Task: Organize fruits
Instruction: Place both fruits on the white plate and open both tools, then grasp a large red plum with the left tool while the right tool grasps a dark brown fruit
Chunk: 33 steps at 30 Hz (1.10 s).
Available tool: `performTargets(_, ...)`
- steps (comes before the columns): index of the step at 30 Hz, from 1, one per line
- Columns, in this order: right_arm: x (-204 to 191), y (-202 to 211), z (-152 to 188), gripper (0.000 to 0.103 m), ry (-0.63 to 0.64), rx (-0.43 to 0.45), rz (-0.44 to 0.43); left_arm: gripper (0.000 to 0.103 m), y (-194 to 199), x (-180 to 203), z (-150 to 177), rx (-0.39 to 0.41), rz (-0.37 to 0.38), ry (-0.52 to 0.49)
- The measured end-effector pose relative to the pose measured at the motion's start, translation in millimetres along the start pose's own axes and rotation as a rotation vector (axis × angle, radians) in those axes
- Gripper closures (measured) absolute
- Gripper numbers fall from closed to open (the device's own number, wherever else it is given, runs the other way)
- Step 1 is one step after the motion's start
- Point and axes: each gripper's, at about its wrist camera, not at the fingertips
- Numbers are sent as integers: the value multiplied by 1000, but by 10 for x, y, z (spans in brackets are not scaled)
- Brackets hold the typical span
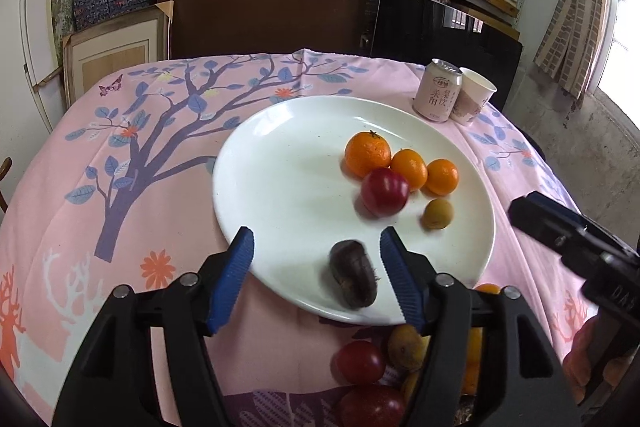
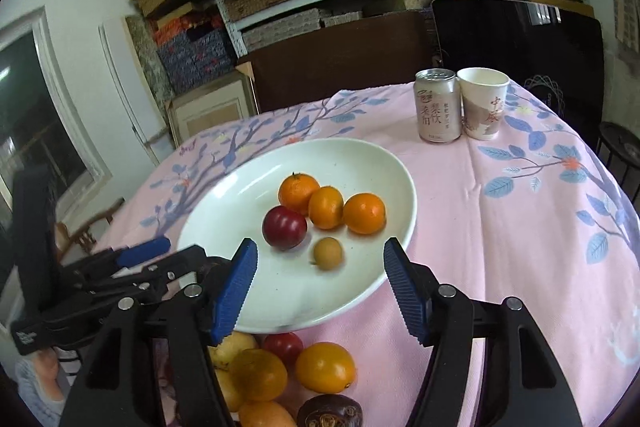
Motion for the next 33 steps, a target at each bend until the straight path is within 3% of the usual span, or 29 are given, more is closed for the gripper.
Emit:
performTargets(3, 79, 118, 40, 25, -32, 27, 19, 31, 81, -1, 70, 10, -13, -9)
performTargets(8, 248, 244, 135, 19, -102, 47, 43, 20, 265, -1, 272, 16, -16, -34)
performTargets(14, 496, 414, 308, 10, -216, 63, 64, 15, 462, -78, 710, -28, -53, -68)
performTargets(19, 636, 441, 354, 10, -289, 67, 41, 13, 568, -125, 850, -27, -17, -46)
performTargets(29, 548, 392, 351, 10, -269, 42, 17, 7, 426, -78, 869, -58, -51, -88)
performTargets(33, 560, 398, 351, 10, -279, 41, 13, 7, 577, -299, 803, 10, -183, -54)
Point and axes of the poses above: each gripper's, at about its wrist camera, not at the fingertips, and y roughly against the way its jaws point, x to its right, z to its underside, and after that the axes turned 7 degrees about y, right-handed
